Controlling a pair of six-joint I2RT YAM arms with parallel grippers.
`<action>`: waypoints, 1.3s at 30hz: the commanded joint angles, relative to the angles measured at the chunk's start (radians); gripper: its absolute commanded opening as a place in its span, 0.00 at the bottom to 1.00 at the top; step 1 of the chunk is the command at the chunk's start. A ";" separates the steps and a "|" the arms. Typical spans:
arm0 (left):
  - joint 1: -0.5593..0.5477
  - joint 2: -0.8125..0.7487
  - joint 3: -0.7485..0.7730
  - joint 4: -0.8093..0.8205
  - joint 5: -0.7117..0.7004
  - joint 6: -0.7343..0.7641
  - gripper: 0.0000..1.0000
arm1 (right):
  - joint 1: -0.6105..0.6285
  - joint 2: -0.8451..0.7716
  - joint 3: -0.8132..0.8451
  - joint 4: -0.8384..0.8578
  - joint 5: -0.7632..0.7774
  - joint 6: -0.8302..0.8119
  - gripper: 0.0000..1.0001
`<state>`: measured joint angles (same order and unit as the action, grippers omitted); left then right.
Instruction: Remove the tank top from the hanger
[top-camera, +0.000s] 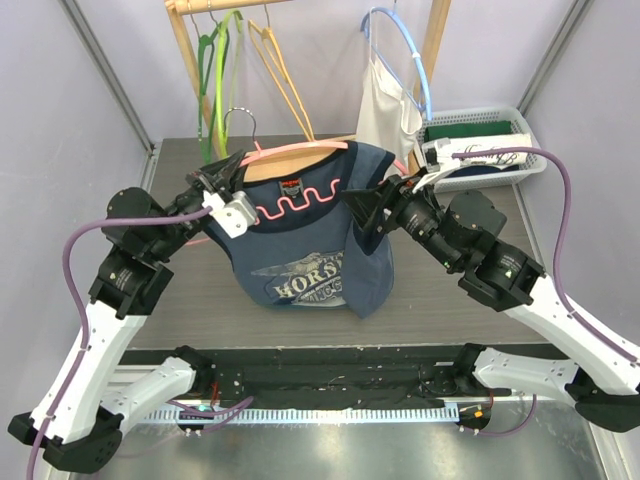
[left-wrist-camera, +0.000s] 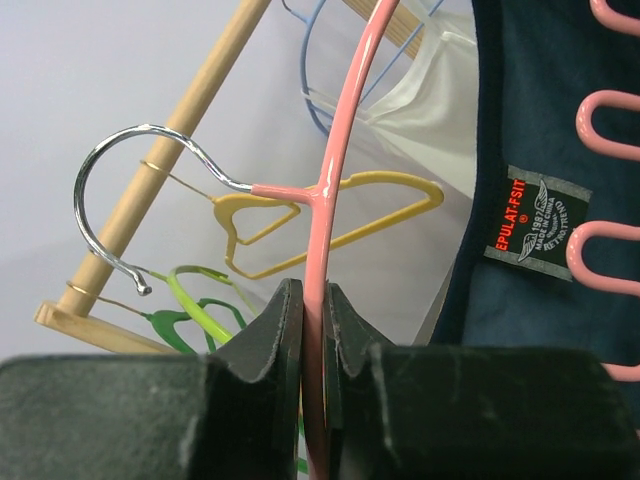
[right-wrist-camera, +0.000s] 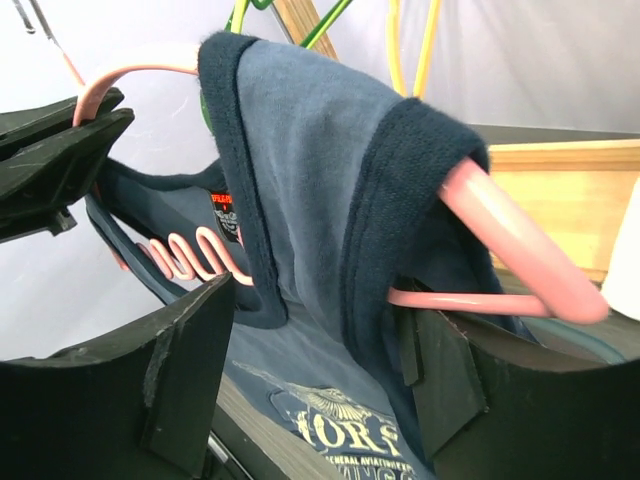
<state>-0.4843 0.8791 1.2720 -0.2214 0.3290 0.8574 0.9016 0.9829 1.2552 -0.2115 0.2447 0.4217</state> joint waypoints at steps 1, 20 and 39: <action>-0.002 -0.023 -0.023 0.062 0.030 0.106 0.05 | -0.001 -0.036 0.075 0.000 0.033 -0.003 0.69; 0.001 -0.014 0.018 0.068 0.001 0.078 0.05 | -0.001 -0.013 -0.146 0.124 -0.027 0.019 0.74; 0.009 -0.003 -0.045 0.067 -0.082 0.192 0.06 | -0.001 -0.174 -0.202 0.158 -0.064 0.008 0.01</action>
<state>-0.4820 0.8848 1.2362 -0.2256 0.2951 0.9836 0.9012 0.8932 0.9943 -0.0467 0.1547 0.4255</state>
